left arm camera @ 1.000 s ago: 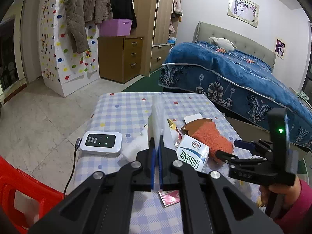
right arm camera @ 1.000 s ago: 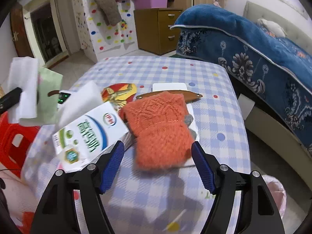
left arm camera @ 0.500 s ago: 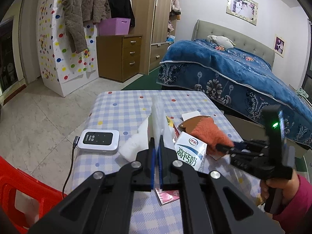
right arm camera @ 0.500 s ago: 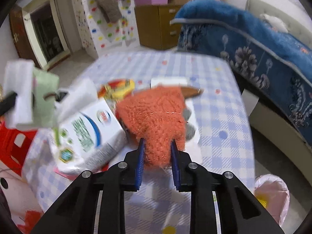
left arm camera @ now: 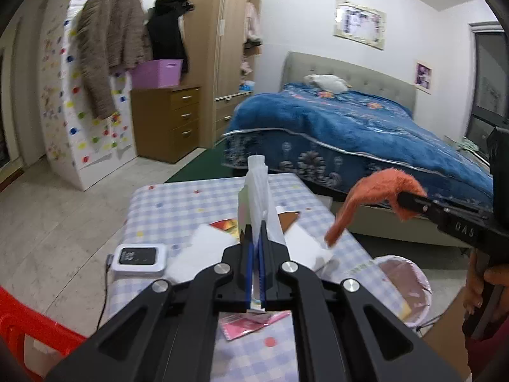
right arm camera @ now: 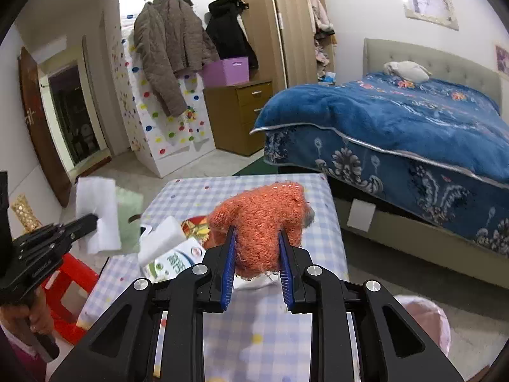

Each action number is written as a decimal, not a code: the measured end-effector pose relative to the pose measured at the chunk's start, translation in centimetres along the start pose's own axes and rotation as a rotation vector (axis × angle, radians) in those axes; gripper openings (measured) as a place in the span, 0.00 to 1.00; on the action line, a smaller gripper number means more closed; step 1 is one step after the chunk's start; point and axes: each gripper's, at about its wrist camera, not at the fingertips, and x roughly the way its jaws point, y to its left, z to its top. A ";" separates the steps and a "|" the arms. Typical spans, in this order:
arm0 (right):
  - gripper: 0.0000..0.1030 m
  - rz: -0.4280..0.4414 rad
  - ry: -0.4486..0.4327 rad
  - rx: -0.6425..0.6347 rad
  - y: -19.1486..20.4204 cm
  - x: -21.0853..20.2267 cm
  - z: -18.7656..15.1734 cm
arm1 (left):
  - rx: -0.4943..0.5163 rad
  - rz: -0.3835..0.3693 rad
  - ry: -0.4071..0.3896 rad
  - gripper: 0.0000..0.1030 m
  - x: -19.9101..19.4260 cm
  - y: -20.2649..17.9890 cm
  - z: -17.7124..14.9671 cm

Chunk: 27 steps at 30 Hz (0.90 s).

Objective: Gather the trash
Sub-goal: 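Carry both items to the wastebasket and open both grippers to drop them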

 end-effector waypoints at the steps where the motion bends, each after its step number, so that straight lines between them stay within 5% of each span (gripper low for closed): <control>1: 0.24 -0.004 0.002 0.006 -0.2 -0.5 -0.5 | 0.010 -0.012 0.000 0.01 -0.1 -0.5 0.0; 10: 0.24 -0.071 0.012 0.082 -3.5 -3.6 -4.0 | 0.168 -0.156 0.063 0.01 1.4 -8.2 -1.6; 27: 0.25 -0.399 0.046 0.224 -15.1 -9.4 -10.2 | 0.347 -0.433 0.142 0.01 8.1 -24.6 -3.8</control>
